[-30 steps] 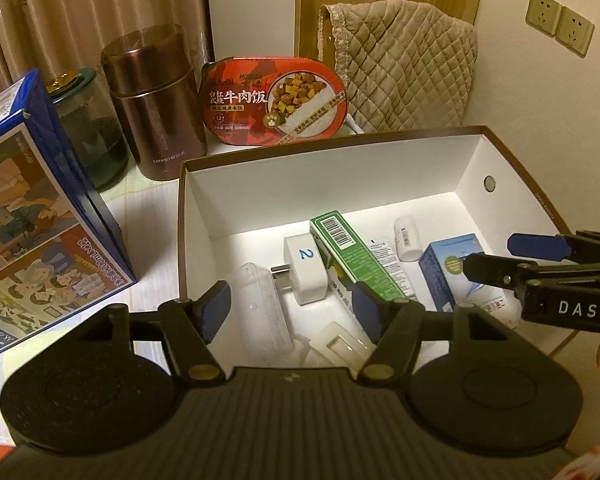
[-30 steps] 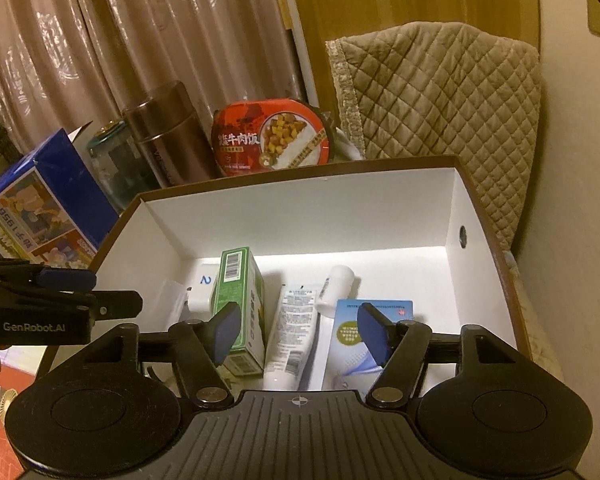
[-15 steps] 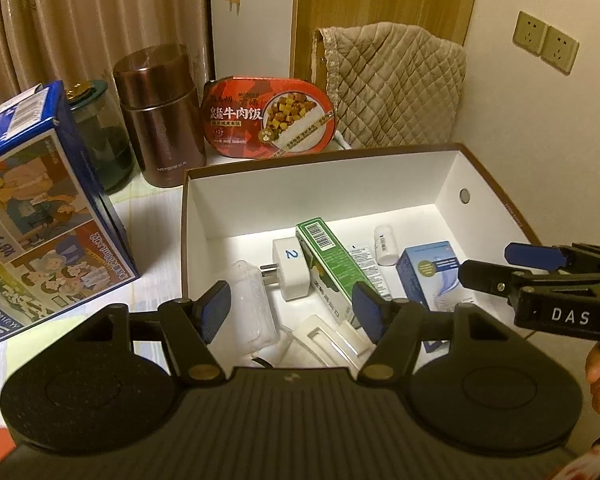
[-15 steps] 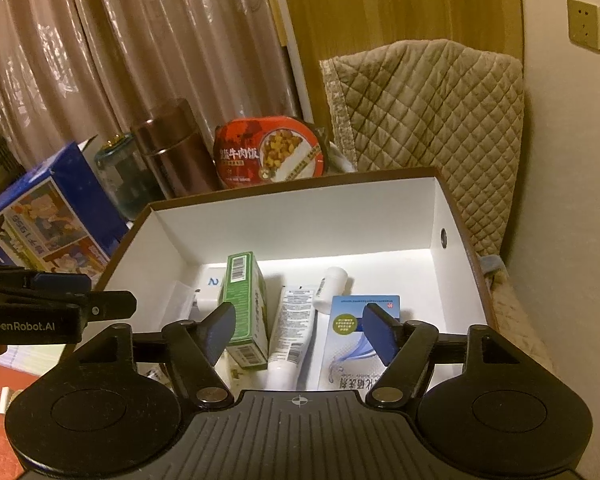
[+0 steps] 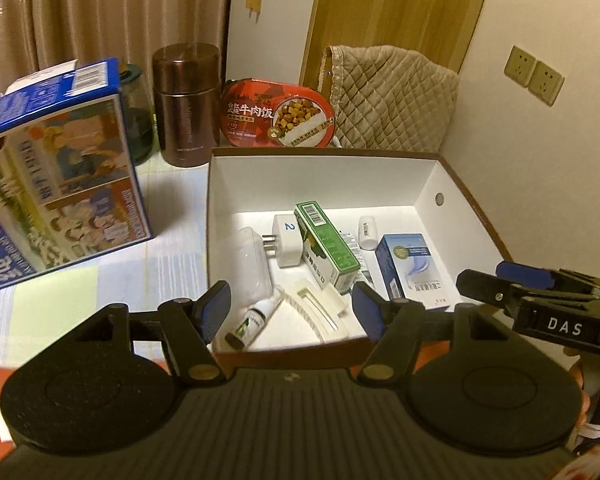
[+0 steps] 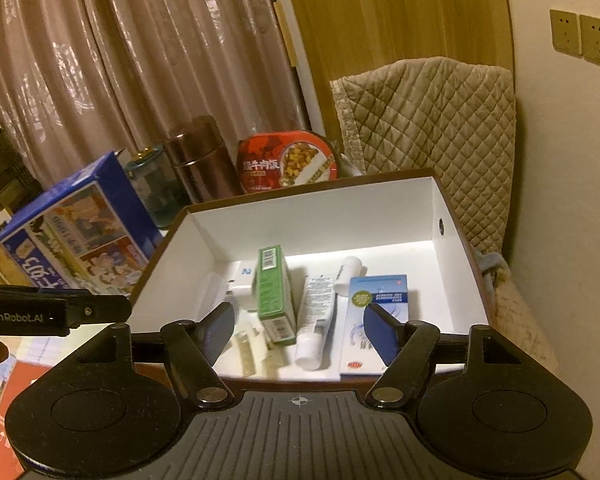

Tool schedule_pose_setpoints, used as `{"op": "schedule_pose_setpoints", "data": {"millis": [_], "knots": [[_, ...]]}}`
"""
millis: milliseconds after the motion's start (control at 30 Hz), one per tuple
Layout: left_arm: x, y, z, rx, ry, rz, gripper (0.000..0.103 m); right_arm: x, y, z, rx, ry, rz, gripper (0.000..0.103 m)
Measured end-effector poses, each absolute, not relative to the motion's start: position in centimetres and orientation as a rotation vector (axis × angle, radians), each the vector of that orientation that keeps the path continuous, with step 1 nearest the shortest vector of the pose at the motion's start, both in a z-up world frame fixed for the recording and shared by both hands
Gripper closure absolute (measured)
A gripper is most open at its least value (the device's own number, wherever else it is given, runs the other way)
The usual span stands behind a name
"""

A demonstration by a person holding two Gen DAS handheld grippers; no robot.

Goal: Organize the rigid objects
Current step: 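Move both tools back over the plug adapter and fan on the mat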

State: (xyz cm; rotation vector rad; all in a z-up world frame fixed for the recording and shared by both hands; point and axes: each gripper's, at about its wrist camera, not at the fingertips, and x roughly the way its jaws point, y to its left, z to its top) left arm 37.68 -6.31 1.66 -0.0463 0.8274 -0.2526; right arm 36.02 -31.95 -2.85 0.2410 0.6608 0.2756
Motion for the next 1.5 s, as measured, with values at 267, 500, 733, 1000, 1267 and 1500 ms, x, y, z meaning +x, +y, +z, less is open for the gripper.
{"op": "schedule_pose_setpoints", "data": {"millis": [267, 500, 733, 1000, 1267, 1500], "knots": [[33.4, -4.3, 2.4, -0.063, 0.814, -0.226, 0.039, 32.6, -30.4, -2.0, 0.235, 0.648, 0.308, 0.034], [30.0, -2.3, 2.6, -0.083, 0.810, -0.211, 0.039, 30.1, -28.6, -1.6, 0.237, 0.655, 0.344, 0.034], [26.8, -0.1, 1.8, -0.084, 0.826, -0.166, 0.039, 27.8, -25.5, -2.3, 0.217, 0.696, 0.406, 0.034], [23.6, 3.0, 0.3, -0.124, 0.875, -0.120, 0.039, 26.1, -21.9, -3.4, 0.186, 0.749, 0.484, 0.034], [21.7, 6.0, -0.2, -0.160, 0.887, -0.058, 0.039, 25.4, -18.9, -3.9, 0.159, 0.775, 0.537, 0.034], [20.6, 8.7, -1.0, -0.189, 0.904, 0.011, 0.039, 25.4, -16.0, -4.8, 0.124, 0.805, 0.589, 0.034]]}}
